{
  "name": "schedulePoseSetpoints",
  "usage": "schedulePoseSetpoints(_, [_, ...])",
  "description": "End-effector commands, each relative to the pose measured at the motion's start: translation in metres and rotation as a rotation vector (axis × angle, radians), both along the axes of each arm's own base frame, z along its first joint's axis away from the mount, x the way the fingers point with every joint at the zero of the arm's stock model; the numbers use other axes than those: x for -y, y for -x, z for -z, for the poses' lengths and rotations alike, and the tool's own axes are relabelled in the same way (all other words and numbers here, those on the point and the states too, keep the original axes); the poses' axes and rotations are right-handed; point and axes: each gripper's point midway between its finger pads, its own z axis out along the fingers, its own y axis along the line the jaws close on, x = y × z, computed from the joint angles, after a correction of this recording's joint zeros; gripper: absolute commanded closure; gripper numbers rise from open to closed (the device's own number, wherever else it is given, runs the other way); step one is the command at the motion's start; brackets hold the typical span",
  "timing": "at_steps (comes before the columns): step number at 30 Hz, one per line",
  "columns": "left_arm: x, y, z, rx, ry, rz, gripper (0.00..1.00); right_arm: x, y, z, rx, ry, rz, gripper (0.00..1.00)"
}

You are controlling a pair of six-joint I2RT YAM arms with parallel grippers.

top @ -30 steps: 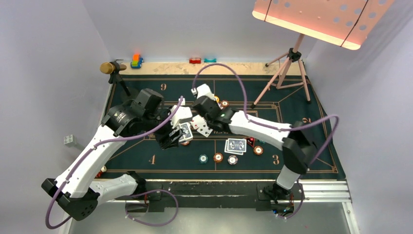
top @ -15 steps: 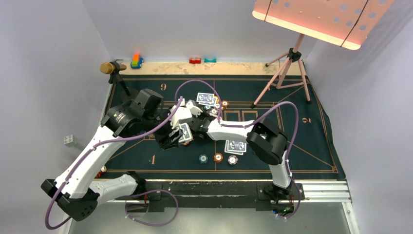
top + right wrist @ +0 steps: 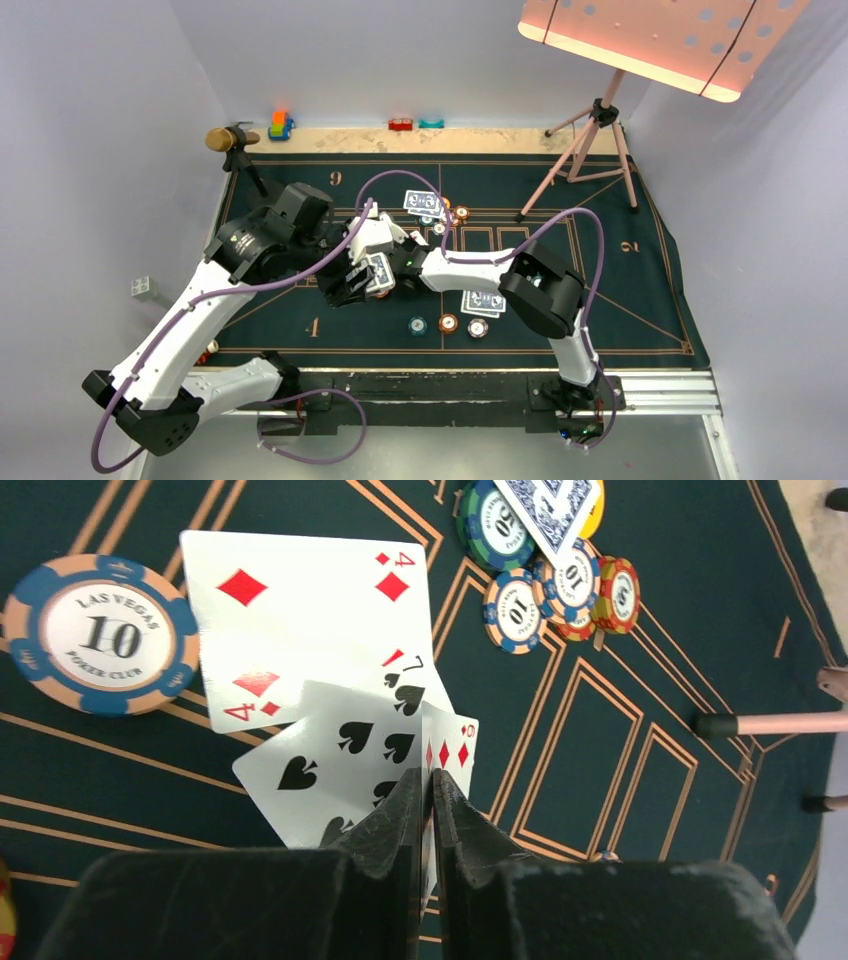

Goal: Distribute texas hold em gaming equipment

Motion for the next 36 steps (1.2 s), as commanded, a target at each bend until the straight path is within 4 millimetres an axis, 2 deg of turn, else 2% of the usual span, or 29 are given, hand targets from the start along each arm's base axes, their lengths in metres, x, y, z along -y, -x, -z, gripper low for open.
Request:
schedulePoseSetpoints(1, [0.003, 0.000, -0.010, 0.019, 0.049, -0.014, 1.00, -0.022, 0.000, -0.005, -0.007, -0.133, -0.006, 0.89])
schedulePoseSetpoints(4, [0.003, 0.001, -0.010, 0.020, 0.049, -0.012, 1.00, -0.024, 0.003, 0.005, -0.032, -0.138, -0.012, 0.85])
schedulePoseSetpoints(7, [0.003, 0.001, -0.011, 0.020, 0.050, -0.010, 1.00, -0.026, 0.007, 0.013, -0.058, -0.156, -0.025, 0.71])
schedulePoseSetpoints(9, [0.003, 0.002, -0.011, 0.019, 0.050, -0.009, 1.00, -0.026, 0.008, 0.017, -0.067, -0.157, -0.026, 0.56])
schedulePoseSetpoints(11, [0.002, 0.002, -0.011, 0.020, 0.049, -0.010, 1.00, -0.027, 0.009, 0.018, -0.071, -0.162, -0.030, 0.49])
schedulePoseSetpoints(20, [0.000, 0.003, -0.010, 0.019, 0.041, -0.012, 1.00, -0.033, 0.014, 0.011, -0.138, -0.261, -0.077, 0.42])
schedulePoseSetpoints(25, [0.000, 0.004, -0.011, 0.020, 0.043, -0.010, 1.00, -0.017, 0.011, 0.007, -0.240, -0.418, -0.044, 0.42])
schedulePoseSetpoints(27, [0.000, 0.003, -0.010, 0.022, 0.041, -0.011, 1.00, -0.011, 0.007, -0.006, -0.268, -0.526, -0.038, 0.41])
schedulePoseSetpoints(33, [0.000, 0.002, -0.011, 0.029, 0.038, -0.014, 1.00, -0.009, 0.020, -0.041, -0.367, -0.774, -0.101, 0.40])
schedulePoseSetpoints(36, [0.000, 0.002, -0.011, 0.027, 0.039, -0.012, 1.00, -0.004, 0.029, -0.046, -0.401, -0.847, -0.099, 0.41])
